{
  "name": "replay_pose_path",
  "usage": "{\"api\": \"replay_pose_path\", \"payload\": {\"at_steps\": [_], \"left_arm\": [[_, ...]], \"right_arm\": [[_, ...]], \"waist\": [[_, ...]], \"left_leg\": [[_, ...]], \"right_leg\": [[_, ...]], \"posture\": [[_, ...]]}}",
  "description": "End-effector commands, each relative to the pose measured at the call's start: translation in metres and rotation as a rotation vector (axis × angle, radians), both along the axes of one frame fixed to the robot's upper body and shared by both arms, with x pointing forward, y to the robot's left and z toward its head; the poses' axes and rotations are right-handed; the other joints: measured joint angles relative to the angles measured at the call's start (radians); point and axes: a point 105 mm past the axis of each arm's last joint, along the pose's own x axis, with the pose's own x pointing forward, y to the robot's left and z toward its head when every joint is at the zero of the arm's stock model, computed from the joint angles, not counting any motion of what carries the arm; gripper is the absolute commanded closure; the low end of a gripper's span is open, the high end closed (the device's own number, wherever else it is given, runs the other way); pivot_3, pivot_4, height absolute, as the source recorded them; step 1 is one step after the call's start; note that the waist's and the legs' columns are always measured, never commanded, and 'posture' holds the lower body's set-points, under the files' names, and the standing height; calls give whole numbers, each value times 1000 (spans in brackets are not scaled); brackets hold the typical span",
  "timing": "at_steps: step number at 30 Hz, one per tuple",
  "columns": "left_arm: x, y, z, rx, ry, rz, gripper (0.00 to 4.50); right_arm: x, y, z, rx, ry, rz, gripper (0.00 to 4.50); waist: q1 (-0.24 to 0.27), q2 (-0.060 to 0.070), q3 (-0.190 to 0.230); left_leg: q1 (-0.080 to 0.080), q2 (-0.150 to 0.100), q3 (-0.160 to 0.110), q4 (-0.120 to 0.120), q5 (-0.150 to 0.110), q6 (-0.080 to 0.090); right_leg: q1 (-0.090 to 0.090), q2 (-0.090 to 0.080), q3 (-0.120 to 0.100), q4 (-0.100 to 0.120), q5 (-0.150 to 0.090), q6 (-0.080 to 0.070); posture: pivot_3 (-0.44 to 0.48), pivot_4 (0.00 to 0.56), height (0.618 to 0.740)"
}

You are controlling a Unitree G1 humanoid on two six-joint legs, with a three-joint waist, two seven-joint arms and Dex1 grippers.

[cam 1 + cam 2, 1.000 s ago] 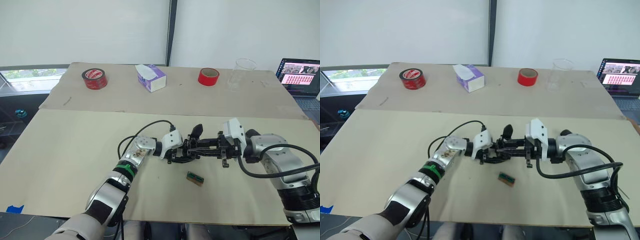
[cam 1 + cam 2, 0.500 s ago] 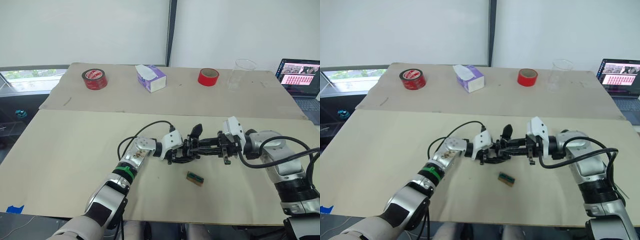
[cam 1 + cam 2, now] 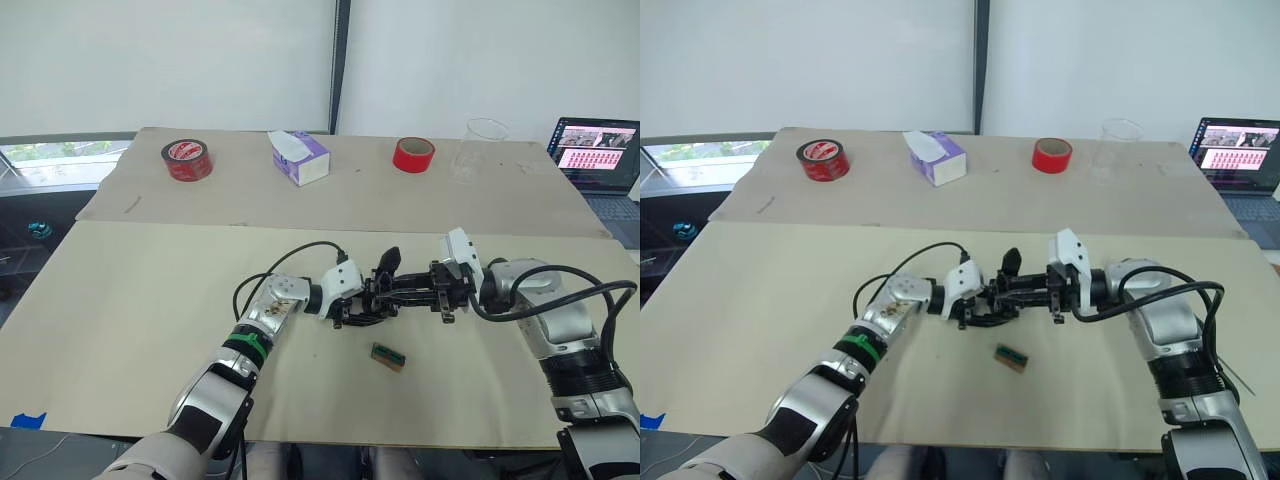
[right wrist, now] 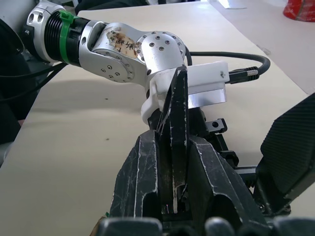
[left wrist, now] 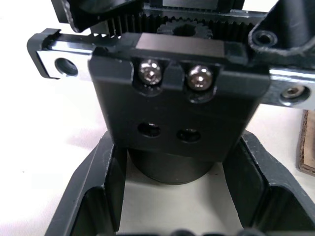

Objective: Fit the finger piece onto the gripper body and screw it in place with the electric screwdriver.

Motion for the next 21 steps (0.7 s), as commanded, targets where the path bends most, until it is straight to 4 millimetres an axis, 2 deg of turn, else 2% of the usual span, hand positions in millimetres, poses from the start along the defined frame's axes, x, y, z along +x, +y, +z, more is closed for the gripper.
{"api": "replay_pose_path", "payload": {"at_steps": [1,5,14,21], "left_arm": [[1,-1,11,-27,-43,1,2230],[2,-1,12,-29,-48,11,2230],[4,-2,15,-39,-48,21,2230],[2,-2,14,-42,-48,21,2230]], "right_arm": [[-2,-19,-26,-70,55,-79,4144],[-3,-25,-33,-89,74,-82,4144],[-6,-14,-44,-179,209,20,4145],[2,-28,-57,-247,162,-80,4145]], "waist": [[1,0,0],[1,0,0],[1,0,0],[0,0,0]], "left_leg": [[0,0,0,0,0,0],[1,0,0,0,0,0],[2,0,-1,0,-3,4],[6,0,-2,-1,-3,5]], "right_leg": [[0,0,0,0,0,0],[1,0,0,0,0,0],[3,-1,-1,-1,0,0],[7,-4,-2,-2,0,0]], "posture": [[0,150,740],[0,150,740],[0,150,740],[0,150,740]]}}
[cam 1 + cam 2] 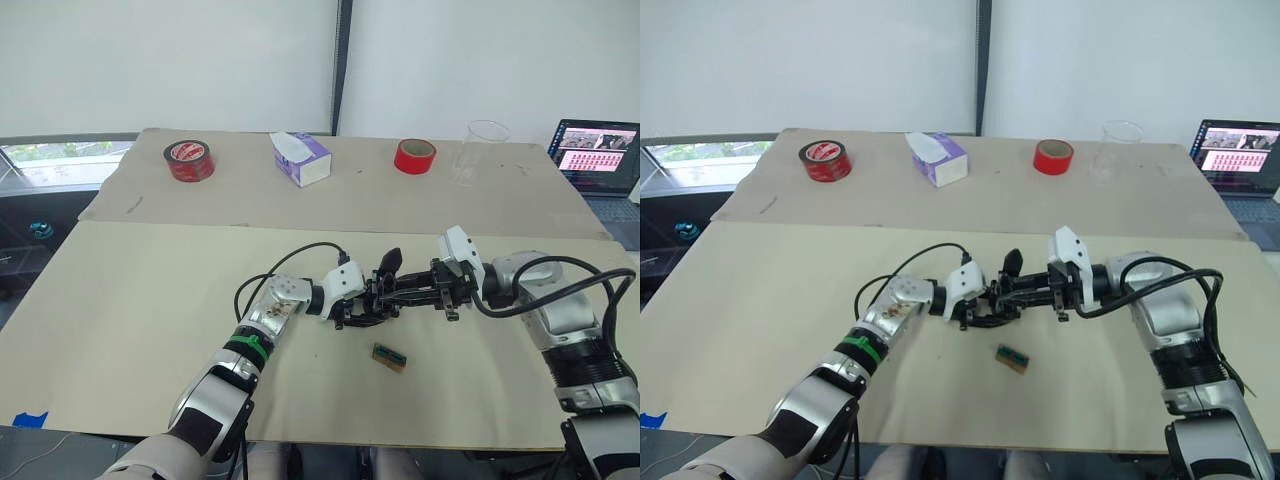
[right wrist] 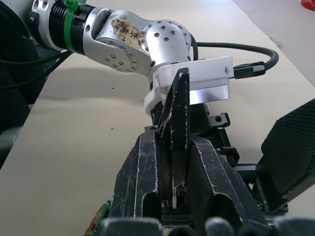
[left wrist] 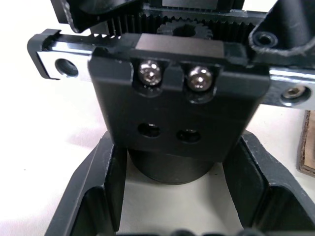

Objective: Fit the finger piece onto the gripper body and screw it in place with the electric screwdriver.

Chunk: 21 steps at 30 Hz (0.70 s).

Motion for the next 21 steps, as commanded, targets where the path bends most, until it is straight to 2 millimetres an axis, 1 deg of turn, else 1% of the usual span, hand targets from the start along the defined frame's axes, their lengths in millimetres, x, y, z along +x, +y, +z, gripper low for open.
{"api": "replay_pose_path", "payload": {"at_steps": [1,4,12,17,21], "left_arm": [[2,-1,16,-46,-46,2,2230],[2,-1,15,-45,-47,1,2230],[3,-2,19,-51,-54,3,2230],[3,-3,20,-52,-58,-1,2230],[3,-4,21,-54,-61,-2,2230]], "right_arm": [[-1,-28,-54,-187,117,-144,4145],[-9,-29,-58,-187,142,-138,4145],[-11,-27,-57,-173,153,-146,4145],[-7,-37,-64,-199,160,-178,4145],[-14,-40,-66,-202,169,-170,4145]], "waist": [[0,0,-1],[-1,-1,-4],[0,-1,-4],[0,-1,-5],[1,-1,-5]], "left_leg": [[1,0,0,-1,0,0],[3,0,0,-2,0,0],[3,0,0,-3,0,0],[3,0,0,-3,0,0],[3,0,0,-4,0,0]], "right_leg": [[1,-1,0,0,0,0],[2,-2,0,0,0,0],[2,-3,0,-1,0,0],[2,-3,0,-1,0,0],[2,-3,-1,-1,0,0]], "posture": [[0,150,740],[0,150,740],[0,150,740],[0,150,740],[0,150,740]]}}
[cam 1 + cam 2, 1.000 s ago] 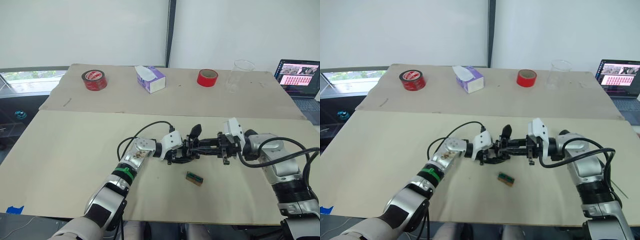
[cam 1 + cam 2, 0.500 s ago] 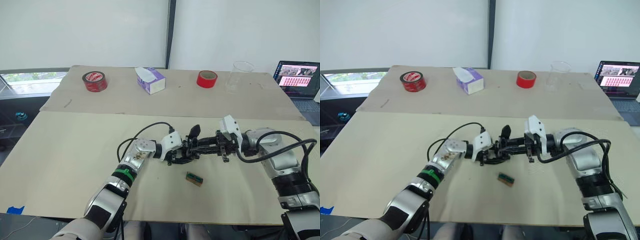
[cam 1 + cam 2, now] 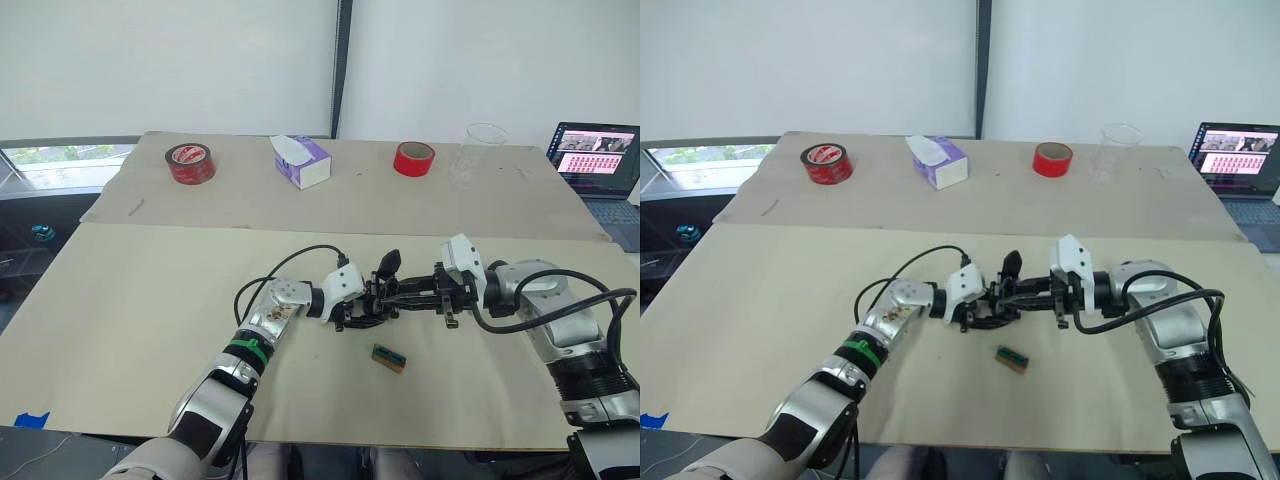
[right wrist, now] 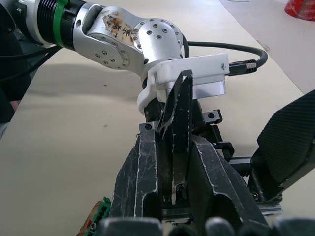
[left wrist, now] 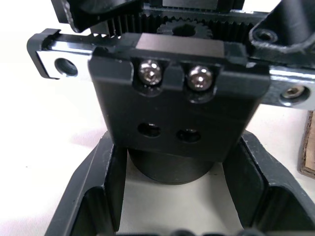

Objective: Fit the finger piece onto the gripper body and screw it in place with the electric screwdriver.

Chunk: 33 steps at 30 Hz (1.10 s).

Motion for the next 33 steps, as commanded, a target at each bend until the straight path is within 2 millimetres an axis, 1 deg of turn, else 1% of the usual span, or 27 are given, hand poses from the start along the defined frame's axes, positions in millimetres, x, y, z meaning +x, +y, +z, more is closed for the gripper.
{"api": "replay_pose_path", "payload": {"at_steps": [1,3,5,9,15,20,26,28,30,31,33], "left_arm": [[4,-4,24,-50,-63,-13,2230],[4,-4,24,-50,-63,-13,2230],[5,-4,24,-50,-63,-12,2230],[4,-4,24,-48,-63,-17,2230],[5,-5,26,-52,-66,-17,2230],[5,-6,26,-55,-66,-17,2230],[5,-7,27,-55,-65,-17,2230],[6,-7,27,-53,-66,-16,2230],[6,-7,27,-53,-67,-17,2230],[6,-8,27,-53,-67,-18,2230],[6,-8,27,-53,-66,-20,2230]], "right_arm": [[-11,-36,-62,-190,214,-130,4145],[-10,-35,-61,-186,213,-127,4145],[-6,-33,-59,-179,216,-138,4145],[-2,-28,-60,-245,249,-117,4145],[0,-20,-57,-281,275,-101,4145],[2,-26,-63,-334,270,-121,4145],[3,-25,-57,-293,261,-131,4145],[2,-24,-53,-281,232,-122,4145],[3,-20,-45,-253,187,-102,4145],[3,-16,-39,-226,166,-93,4145],[3,-8,-20,-140,157,-74,4145]], "waist": [[1,0,0],[1,0,-1],[2,0,-1],[-2,0,-1],[-2,-1,-2],[-2,-2,-4],[-2,-3,-5],[-1,-3,-5],[-1,-3,-5],[0,-3,-5],[0,-3,-5]], "left_leg": [[0,0,0,0,0,0],[0,0,0,0,0,0],[0,0,0,0,0,1],[0,0,0,0,0,0],[0,0,-1,-1,0,0],[0,0,-1,-1,0,0],[0,0,-1,-1,0,0],[0,0,-1,-1,0,0],[0,0,-1,-1,0,0],[0,0,-1,-1,0,0],[-1,0,-1,-1,0,0]], "right_leg": [[0,0,0,0,0,0],[0,0,0,-1,0,0],[0,0,0,-1,0,0],[0,-2,0,-1,0,0],[0,-4,-1,-1,0,0],[0,-5,-1,-1,0,0],[0,-5,-2,-1,0,0],[0,-6,-2,-1,0,0],[0,-6,-2,-1,0,0],[0,-6,-2,-1,0,0],[-1,-6,-2,-1,0,0]], "posture": [[0,150,740],[0,150,740],[0,150,740],[0,150,740],[0,150,740],[0,150,740],[0,150,740],[0,150,740],[0,150,740],[0,150,740],[0,150,740]]}}
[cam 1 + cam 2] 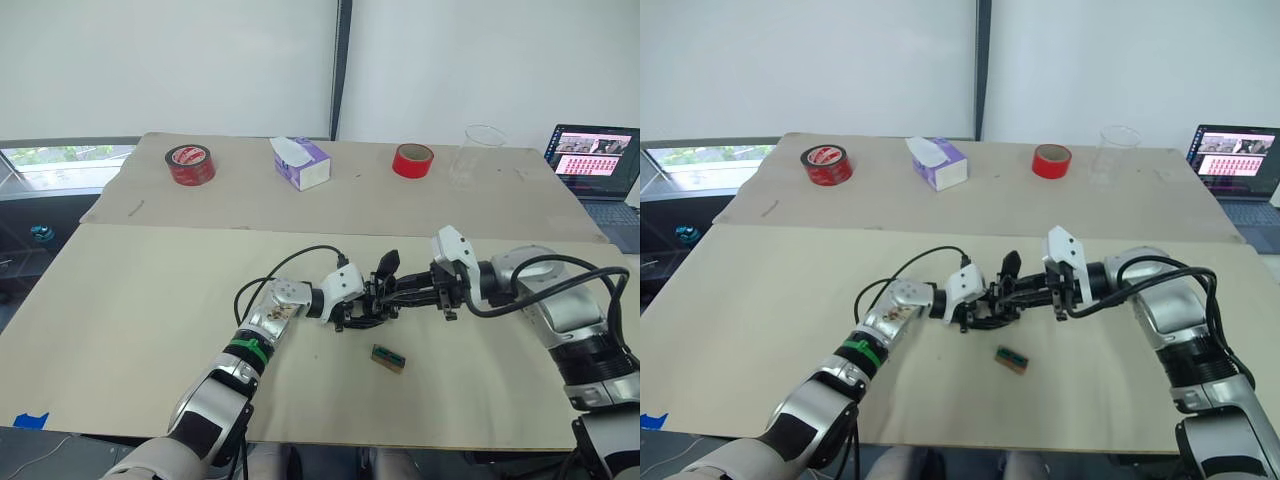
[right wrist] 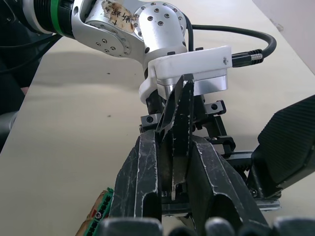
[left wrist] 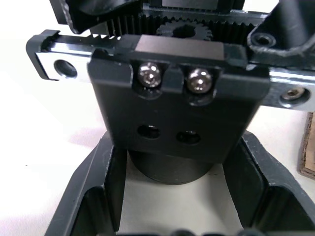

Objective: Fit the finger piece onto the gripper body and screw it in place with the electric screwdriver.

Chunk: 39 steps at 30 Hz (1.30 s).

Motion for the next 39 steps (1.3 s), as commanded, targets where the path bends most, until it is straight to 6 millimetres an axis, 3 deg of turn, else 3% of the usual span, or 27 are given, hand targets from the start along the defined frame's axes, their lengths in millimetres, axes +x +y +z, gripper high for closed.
{"api": "replay_pose_path", "payload": {"at_steps": [1,4,7,11,16,17,20,22,25,27,30,33,39], "left_arm": [[6,-7,27,-57,-77,-23,2230],[5,-8,25,-51,-75,-30,2230],[5,-10,25,-50,-74,-35,2230],[5,-14,27,-57,-72,-43,2230],[6,-12,21,-39,-47,-33,2230],[5,-11,19,-34,-34,-35,1204],[6,1,17,-18,-28,-27,0],[6,14,23,-30,-13,-23,0],[-5,38,45,-53,20,-73,0],[-23,56,74,-76,50,-144,0],[-47,72,118,-108,100,-222,0],[-66,79,159,-132,80,-302,0],[-90,80,203,-161,-18,-407,0]], "right_arm": [[-1,-6,-12,-13,90,-68,3645],[-6,0,13,46,62,-33,2396],[-12,-9,10,-26,37,-38,1366],[0,-35,8,-116,-27,-181,1338],[-6,-58,30,-129,-34,-321,1338],[-9,-64,35,-139,-18,-355,1338],[-17,-88,41,-248,-2,-501,441],[-18,-106,45,-305,36,-641,78],[-19,-146,49,-440,92,-858,78],[-19,-175,49,-496,141,-1006,78],[-22,-212,39,-666,130,-1067,78],[-16,-223,25,-653,205,-1109,78],[0,-226,5,-641,308,-1126,78]], "waist": [[1,0,0],[1,1,2],[1,3,3],[3,3,3],[10,3,3],[10,3,3],[11,3,4],[8,4,4],[-4,4,4],[-7,5,6],[-4,6,7],[-1,7,8],[-8,10,10]], "left_leg": [[-1,0,0,0,0,0],[-7,0,0,1,0,0],[-15,-2,2,1,6,-8],[-16,-2,2,1,4,-5],[-17,-2,2,2,1,1],[-17,-2,1,2,1,1],[-17,-2,1,1,1,0],[-17,-1,1,1,1,0],[-17,0,1,1,2,0],[-17,0,1,0,2,-1],[-17,0,2,-1,7,-10],[-17,0,1,0,8,-11],[-14,-2,3,0,8,-11]], "right_leg": [[-1,0,0,0,0,0],[-7,0,-1,1,0,0],[-15,0,0,2,1,0],[-15,4,-2,1,1,0],[-15,4,-2,1,1,0],[-15,4,-2,1,1,1],[-16,4,-2,1,1,0],[-16,4,-2,1,1,0],[-16,4,-1,2,1,0],[-17,5,0,2,0,-1],[-18,6,0,2,-1,-2],[-17,7,1,2,-4,2],[-15,9,4,2,-5,8]], "posture": [[0,150,740],[0,150,740],[0,150,740],[0,150,740],[0,150,740],[0,150,740],[0,150,740],[0,150,740],[0,150,740],[0,150,740],[0,150,740],[0,150,740],[0,150,740]]}}
